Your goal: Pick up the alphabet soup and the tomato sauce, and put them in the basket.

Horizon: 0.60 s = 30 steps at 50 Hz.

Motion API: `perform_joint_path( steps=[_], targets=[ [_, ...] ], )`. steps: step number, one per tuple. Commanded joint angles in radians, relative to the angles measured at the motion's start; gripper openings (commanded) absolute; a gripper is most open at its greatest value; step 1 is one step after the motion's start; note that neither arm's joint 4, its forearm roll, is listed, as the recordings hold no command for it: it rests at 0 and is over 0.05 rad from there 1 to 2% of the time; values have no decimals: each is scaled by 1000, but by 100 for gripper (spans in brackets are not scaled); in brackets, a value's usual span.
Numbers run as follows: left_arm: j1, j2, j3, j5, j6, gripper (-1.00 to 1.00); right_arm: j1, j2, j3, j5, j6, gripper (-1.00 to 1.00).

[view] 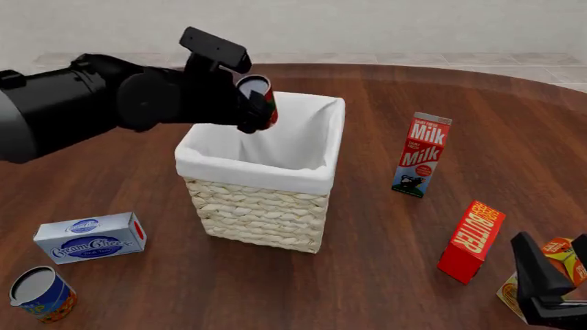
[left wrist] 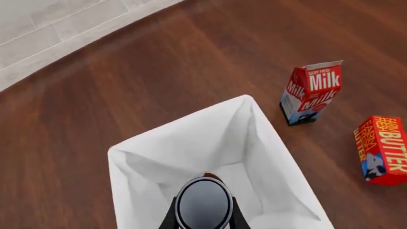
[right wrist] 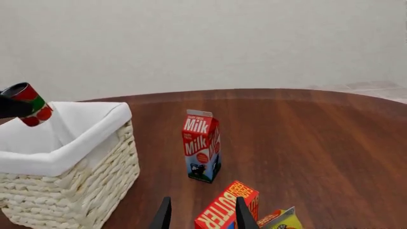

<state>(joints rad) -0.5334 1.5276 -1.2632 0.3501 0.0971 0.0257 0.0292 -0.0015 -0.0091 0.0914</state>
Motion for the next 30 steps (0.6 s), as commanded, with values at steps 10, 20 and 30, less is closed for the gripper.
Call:
perform_joint_path(
  steps=[10,20,30],
  targets=[
    [27,100,-34,35,47,-100,-3,50,0,-51,8,100],
    [49,131,-35,29,66,-100,-4,82,0,-84,9,100],
    [47,147,-35,36,77,-100,-5,108,0,-110,13,100]
  ],
)
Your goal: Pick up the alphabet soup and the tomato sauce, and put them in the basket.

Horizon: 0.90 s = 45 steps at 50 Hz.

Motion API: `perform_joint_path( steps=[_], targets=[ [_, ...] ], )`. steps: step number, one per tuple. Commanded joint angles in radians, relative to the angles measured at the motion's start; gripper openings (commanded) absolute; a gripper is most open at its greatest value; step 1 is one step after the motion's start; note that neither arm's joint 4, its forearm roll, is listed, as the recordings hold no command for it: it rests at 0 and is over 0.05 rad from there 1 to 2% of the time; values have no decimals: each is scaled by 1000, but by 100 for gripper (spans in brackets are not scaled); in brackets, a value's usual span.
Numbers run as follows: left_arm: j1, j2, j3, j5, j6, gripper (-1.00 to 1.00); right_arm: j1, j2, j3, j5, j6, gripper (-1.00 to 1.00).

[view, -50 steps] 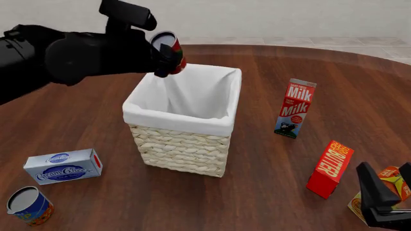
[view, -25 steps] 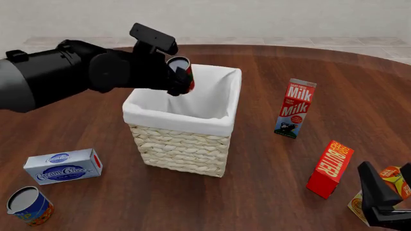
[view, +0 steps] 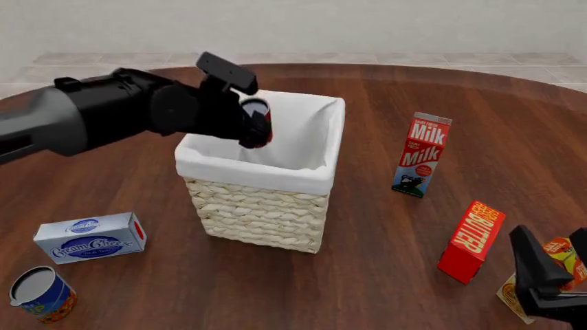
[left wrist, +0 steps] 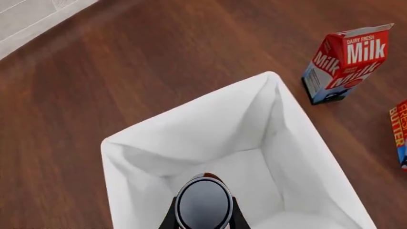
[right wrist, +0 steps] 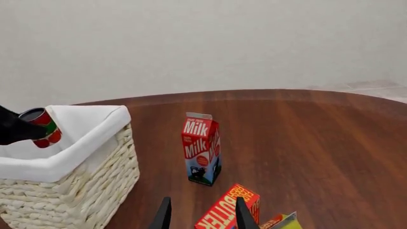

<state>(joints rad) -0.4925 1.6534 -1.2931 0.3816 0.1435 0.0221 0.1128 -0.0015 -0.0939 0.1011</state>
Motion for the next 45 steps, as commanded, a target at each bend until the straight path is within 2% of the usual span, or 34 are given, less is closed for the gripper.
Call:
perform_joint_path(
  steps=[1,10,11,31,45],
  targets=[
    [6,21,-7,6,30,-100,-2,25,0,-26,4,100],
    [-15,13,4,10,20,-100,-4,31,1,-34,8,100],
    [-18,10,6,10,21,100,-4,33,1,-37,7,100],
    [-30,-5,14,7,11,100,-7,44,1,-49,8,100],
    [-10,-43,-38,34,10,100,-6,45,1,-49,5,100]
  ],
)
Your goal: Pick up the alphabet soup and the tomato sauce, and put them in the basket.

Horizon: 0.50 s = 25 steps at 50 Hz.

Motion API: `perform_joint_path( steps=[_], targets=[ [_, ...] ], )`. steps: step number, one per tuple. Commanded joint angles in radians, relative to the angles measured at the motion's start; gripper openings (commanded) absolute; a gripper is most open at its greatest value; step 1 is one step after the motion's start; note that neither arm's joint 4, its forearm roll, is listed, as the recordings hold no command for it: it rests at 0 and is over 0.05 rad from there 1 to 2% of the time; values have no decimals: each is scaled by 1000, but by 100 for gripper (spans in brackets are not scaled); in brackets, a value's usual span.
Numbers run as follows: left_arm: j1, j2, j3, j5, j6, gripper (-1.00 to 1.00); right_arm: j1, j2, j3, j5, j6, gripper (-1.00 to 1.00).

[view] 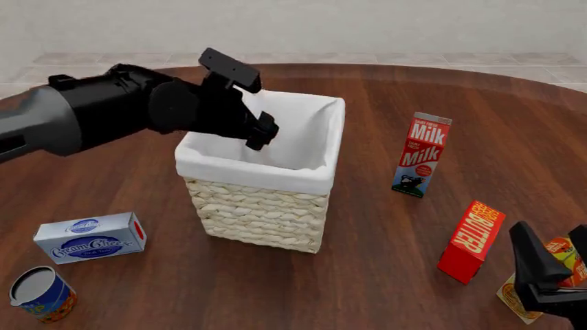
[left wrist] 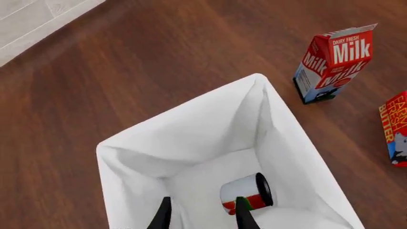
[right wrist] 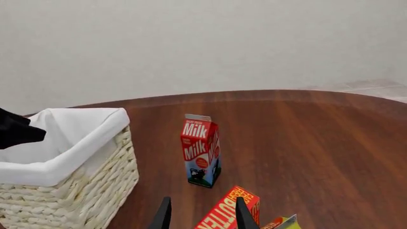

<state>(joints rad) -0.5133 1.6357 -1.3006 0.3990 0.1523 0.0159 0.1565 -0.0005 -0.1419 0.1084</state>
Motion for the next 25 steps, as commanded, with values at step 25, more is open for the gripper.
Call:
perform_joint_path(
  steps=[25],
  targets=[
    [67,-142,-72,88,31,100,8,-55,-2,53,-6,100]
  ],
)
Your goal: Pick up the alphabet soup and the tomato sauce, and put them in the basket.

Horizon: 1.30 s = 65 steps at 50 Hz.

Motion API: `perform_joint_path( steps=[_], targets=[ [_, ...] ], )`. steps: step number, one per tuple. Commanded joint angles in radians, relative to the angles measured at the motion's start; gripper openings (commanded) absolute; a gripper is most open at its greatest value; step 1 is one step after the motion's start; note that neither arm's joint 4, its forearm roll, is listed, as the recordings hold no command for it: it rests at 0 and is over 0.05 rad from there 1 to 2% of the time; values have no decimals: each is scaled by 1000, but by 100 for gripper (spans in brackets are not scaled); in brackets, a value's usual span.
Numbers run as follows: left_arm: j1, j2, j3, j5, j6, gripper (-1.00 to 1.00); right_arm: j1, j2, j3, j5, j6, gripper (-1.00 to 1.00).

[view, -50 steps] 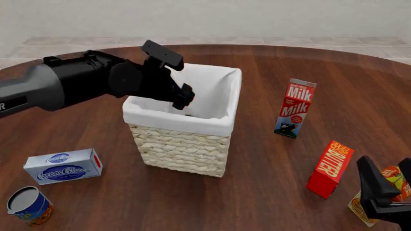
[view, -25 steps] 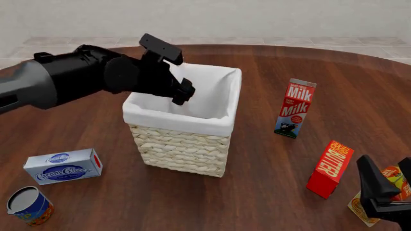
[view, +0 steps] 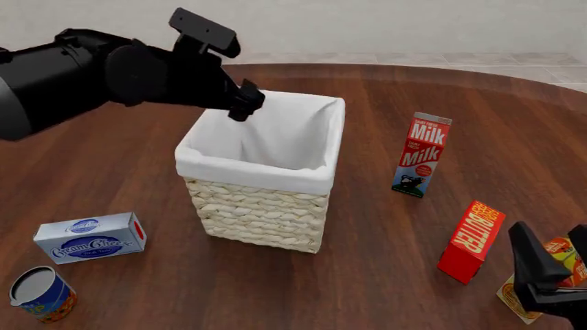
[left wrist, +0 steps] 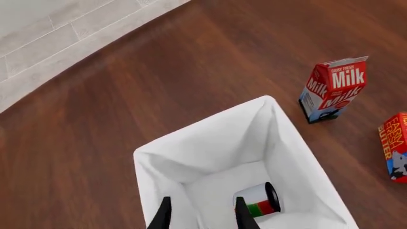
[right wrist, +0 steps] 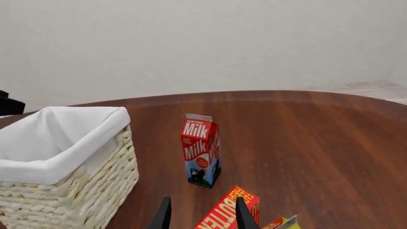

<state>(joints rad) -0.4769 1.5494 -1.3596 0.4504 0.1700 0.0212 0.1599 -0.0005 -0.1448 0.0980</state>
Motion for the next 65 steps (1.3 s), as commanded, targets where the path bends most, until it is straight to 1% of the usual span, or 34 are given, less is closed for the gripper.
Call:
perform_joint_path(
  steps=[1,2,6,9,21,31,37,44,47,52,56,65],
  targets=[
    [29,-61,-9,40,14,100,1,-122,-3,118,7,100],
    [39,-68,-5,42,21,100,0,-156,-2,149,6,100],
    [60,-88,2,50,22,100,2,-157,-2,154,-4,100],
    [68,-104,9,55,22,100,5,-145,-2,147,-13,100],
    [110,-175,4,100,23,100,9,-143,-3,143,-19,100],
    [160,-230,30,130,38,100,13,-144,-3,140,-19,100],
    [191,-260,78,124,31,100,15,-149,-2,143,-15,100],
    [212,-282,111,126,21,100,12,-147,-3,142,-12,100],
    [238,-301,125,127,9,100,8,-146,-3,143,-8,100],
    [272,-343,177,125,11,100,10,-146,-3,143,-4,100],
    [313,-364,189,127,8,100,17,-135,-2,134,1,100],
    [364,-442,238,151,3,100,30,-119,-2,120,14,100]
  ],
)
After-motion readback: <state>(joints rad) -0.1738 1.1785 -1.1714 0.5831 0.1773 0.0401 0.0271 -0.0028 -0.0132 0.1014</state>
